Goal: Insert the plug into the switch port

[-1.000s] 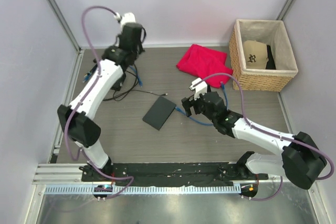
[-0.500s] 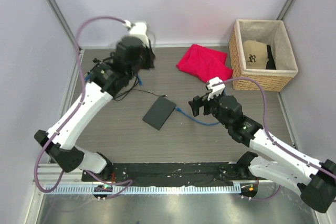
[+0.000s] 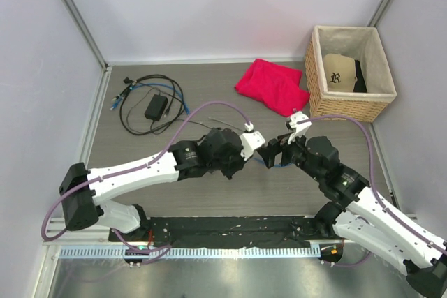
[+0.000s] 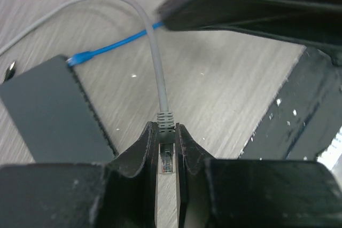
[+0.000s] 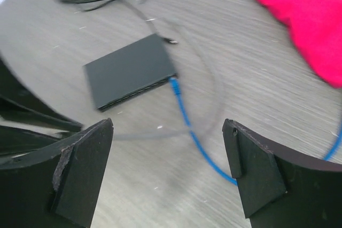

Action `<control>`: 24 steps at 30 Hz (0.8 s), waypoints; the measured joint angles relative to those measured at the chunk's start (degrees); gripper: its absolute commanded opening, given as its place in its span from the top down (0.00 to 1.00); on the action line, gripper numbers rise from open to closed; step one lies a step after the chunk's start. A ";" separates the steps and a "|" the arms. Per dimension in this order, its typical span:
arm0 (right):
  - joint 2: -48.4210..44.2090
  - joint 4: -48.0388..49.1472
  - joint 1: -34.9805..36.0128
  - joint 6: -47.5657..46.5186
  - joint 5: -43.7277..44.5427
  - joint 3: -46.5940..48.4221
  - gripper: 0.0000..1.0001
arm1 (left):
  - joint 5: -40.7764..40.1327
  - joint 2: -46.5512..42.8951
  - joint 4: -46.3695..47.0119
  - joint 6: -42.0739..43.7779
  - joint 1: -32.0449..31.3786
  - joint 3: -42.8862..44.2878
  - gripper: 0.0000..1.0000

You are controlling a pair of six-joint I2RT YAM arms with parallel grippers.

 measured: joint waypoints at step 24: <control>10.21 8.17 0.20 -5.44 -36.96 -4.20 0.67 | 13.86 -17.31 8.35 15.39 -1.60 -13.33 0.96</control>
